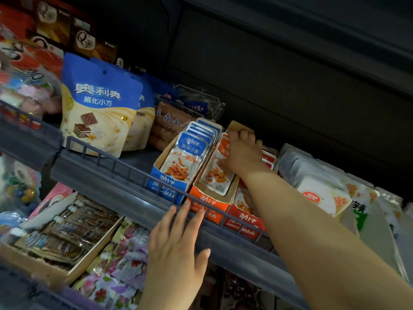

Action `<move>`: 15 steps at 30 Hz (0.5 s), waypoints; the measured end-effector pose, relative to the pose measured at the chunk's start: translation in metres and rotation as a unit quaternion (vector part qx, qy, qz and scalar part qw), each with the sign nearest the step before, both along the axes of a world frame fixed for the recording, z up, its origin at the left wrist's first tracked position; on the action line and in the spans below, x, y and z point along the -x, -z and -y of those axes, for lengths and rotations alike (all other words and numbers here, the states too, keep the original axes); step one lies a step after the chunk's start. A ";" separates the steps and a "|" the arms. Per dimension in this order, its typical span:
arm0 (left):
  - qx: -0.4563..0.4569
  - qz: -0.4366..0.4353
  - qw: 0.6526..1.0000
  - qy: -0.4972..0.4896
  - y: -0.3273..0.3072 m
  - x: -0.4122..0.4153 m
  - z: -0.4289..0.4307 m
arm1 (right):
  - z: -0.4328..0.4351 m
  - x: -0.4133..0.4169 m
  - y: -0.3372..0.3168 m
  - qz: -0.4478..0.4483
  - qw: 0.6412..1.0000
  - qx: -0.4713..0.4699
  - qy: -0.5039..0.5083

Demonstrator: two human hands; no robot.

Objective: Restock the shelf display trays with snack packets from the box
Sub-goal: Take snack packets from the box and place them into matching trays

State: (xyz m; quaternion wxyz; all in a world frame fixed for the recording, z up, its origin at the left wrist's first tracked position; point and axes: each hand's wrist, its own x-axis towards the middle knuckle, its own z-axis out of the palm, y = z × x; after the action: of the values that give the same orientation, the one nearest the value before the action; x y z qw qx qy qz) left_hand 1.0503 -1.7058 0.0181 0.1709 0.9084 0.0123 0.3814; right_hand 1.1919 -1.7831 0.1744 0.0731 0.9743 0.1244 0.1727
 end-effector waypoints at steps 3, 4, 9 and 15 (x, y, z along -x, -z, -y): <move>0.005 -0.006 1.000 0.001 -0.001 0.001 0.000 | 0.000 0.001 0.000 0.036 0.999 0.020 0.000; 0.003 -0.012 1.000 0.000 -0.001 0.001 0.000 | 0.000 0.001 0.000 0.039 0.999 0.020 0.001; 0.005 -0.012 1.000 -0.014 -0.002 0.001 0.001 | 0.002 0.004 -0.001 0.012 1.000 -0.010 0.014; 0.032 -0.047 0.998 0.014 -0.004 0.005 0.002 | 0.000 0.016 -0.010 0.042 0.998 -0.030 -0.027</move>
State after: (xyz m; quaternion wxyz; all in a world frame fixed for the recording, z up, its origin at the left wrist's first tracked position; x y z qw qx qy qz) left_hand 1.0455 -1.7082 0.0224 0.2045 0.9195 0.0200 0.3350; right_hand 1.1759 -1.7832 0.1841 0.0441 0.9642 0.1426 0.2192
